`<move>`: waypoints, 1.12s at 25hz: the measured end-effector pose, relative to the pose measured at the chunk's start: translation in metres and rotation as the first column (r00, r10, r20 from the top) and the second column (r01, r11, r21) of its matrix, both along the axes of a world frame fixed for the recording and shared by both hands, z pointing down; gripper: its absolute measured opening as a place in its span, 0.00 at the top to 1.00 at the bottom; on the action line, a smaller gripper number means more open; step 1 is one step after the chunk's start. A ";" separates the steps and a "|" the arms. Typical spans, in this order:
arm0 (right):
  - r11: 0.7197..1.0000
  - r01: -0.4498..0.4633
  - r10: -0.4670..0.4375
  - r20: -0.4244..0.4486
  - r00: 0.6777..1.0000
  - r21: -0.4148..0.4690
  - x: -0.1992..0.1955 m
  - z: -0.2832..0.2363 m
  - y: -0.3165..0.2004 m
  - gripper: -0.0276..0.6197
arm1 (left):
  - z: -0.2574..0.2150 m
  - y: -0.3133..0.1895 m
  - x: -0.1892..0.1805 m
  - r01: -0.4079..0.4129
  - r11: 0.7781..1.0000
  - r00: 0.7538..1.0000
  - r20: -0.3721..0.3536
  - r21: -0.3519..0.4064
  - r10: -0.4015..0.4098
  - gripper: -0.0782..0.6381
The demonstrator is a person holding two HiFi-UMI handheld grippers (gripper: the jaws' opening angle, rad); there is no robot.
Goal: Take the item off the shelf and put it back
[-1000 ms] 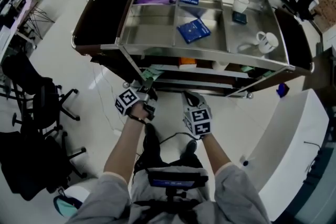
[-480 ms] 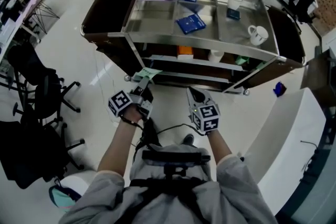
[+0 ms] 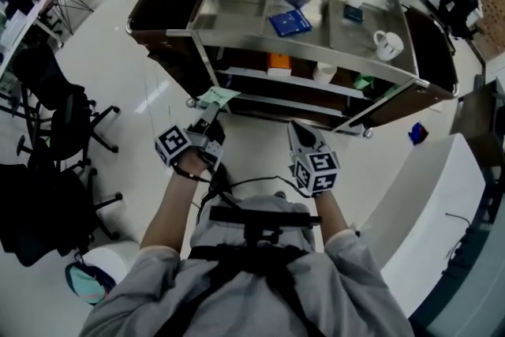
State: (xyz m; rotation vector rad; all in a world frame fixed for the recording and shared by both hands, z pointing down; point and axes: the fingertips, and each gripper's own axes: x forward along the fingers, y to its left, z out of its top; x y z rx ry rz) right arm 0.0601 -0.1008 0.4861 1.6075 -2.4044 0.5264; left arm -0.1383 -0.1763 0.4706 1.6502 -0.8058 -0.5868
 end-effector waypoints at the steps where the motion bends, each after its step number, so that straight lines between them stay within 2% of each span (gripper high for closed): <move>1: 1.000 -0.002 0.002 0.003 1.000 -0.001 0.001 0.000 0.002 0.94 | -0.002 0.002 0.000 0.000 1.000 1.000 -0.005 0.010 0.000 0.88; 6: 1.000 -0.010 0.010 0.004 1.000 0.000 0.006 0.001 0.005 0.94 | 0.000 0.006 -0.002 0.002 1.000 1.000 -0.007 0.022 -0.002 0.88; 10: 1.000 -0.009 0.009 0.003 1.000 0.000 0.006 0.002 0.006 0.94 | 0.000 0.009 -0.001 -0.017 0.999 1.000 0.025 0.040 0.016 0.88; 28: 1.000 0.005 -0.005 0.003 1.000 -0.018 -0.001 0.008 0.002 0.94 | 0.015 0.010 -0.004 -0.017 1.000 1.000 0.020 0.018 0.016 0.88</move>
